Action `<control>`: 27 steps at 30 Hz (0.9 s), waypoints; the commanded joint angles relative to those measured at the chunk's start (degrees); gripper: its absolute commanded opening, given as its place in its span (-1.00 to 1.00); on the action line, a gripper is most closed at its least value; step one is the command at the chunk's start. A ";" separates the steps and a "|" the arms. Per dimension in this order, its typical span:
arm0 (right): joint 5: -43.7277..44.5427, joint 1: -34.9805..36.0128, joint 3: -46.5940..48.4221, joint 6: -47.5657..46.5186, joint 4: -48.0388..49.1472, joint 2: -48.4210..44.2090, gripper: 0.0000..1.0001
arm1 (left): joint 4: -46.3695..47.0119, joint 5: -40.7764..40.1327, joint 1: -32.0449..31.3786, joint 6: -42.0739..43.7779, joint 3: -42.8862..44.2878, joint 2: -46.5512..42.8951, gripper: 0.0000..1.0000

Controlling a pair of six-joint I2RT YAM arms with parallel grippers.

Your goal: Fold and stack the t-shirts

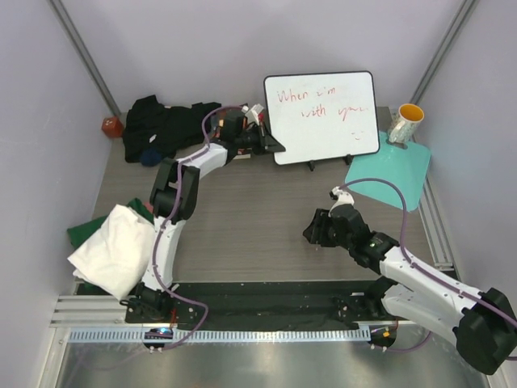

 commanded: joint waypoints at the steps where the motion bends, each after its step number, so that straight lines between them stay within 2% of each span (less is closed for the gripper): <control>1: 1.77 0.20 3.80 -1.44 -1.42 -2.82 0.03 | -9.66 -10.99 2.13 1.55 -7.09 -4.62 -1.00; 11: 4.84 0.20 10.31 -4.96 -4.85 -2.73 0.03 | -7.04 -12.31 2.04 4.54 -24.30 -16.12 -1.00; 18: 8.88 0.20 15.14 -7.42 -5.38 -1.68 0.03 | -6.23 -13.36 0.29 8.06 -32.93 -21.76 -1.00; 27: 11.61 0.20 18.84 -9.00 -5.55 -1.32 0.03 | -1.93 -12.57 -4.54 9.12 -38.56 -20.54 -1.00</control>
